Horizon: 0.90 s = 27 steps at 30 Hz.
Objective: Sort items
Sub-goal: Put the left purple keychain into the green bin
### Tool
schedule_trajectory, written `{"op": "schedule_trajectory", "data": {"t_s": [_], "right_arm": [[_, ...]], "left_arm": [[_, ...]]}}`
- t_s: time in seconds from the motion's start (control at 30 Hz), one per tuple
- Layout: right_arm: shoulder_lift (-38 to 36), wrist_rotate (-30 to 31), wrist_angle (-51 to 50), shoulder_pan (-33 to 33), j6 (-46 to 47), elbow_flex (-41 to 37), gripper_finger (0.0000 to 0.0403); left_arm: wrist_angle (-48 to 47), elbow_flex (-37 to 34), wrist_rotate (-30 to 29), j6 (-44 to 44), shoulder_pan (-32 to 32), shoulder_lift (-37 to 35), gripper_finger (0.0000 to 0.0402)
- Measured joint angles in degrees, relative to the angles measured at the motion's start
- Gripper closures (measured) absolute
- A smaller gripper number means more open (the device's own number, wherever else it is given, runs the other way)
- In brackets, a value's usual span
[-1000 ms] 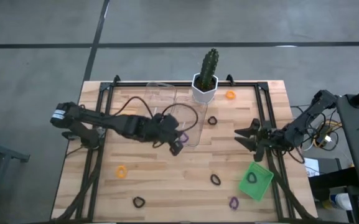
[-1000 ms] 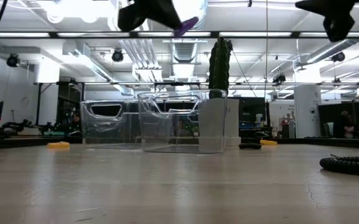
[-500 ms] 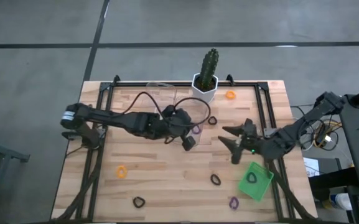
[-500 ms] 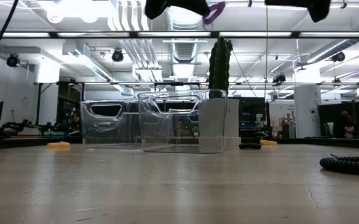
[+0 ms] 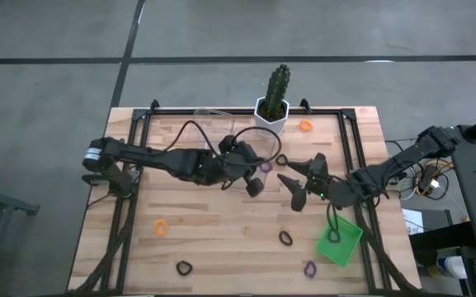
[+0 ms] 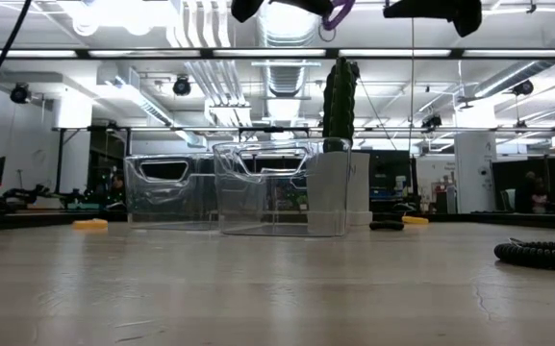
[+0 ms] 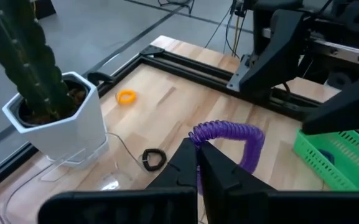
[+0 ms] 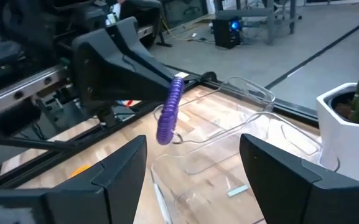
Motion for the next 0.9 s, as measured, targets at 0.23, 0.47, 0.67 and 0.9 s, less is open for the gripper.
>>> {"op": "schedule_trajectory", "data": {"t_s": [0.23, 0.47, 0.67, 0.9], "right_arm": [[-0.1, -3.3, 0.19, -1.88, -0.42, 0.16, 0.0143], [-0.12, -6.59, 0.79, -3.73, -0.42, 0.21, 0.0142], [-0.08, -8.92, 1.68, -5.28, -0.42, 0.21, 0.014], [-0.08, -8.83, 1.72, -6.1, -0.81, 0.21, 0.0143]], "left_arm": [[0.92, -0.02, -0.86, 0.24, 0.09, 0.31, 0.0401], [3.59, -0.11, -1.1, 0.87, 0.11, 0.41, 0.0401], [5.39, -0.13, -1.1, 1.76, 0.13, 1.08, 0.0401], [6.6, -0.15, -0.9, 1.83, 0.11, 1.63, 0.0401]]}}
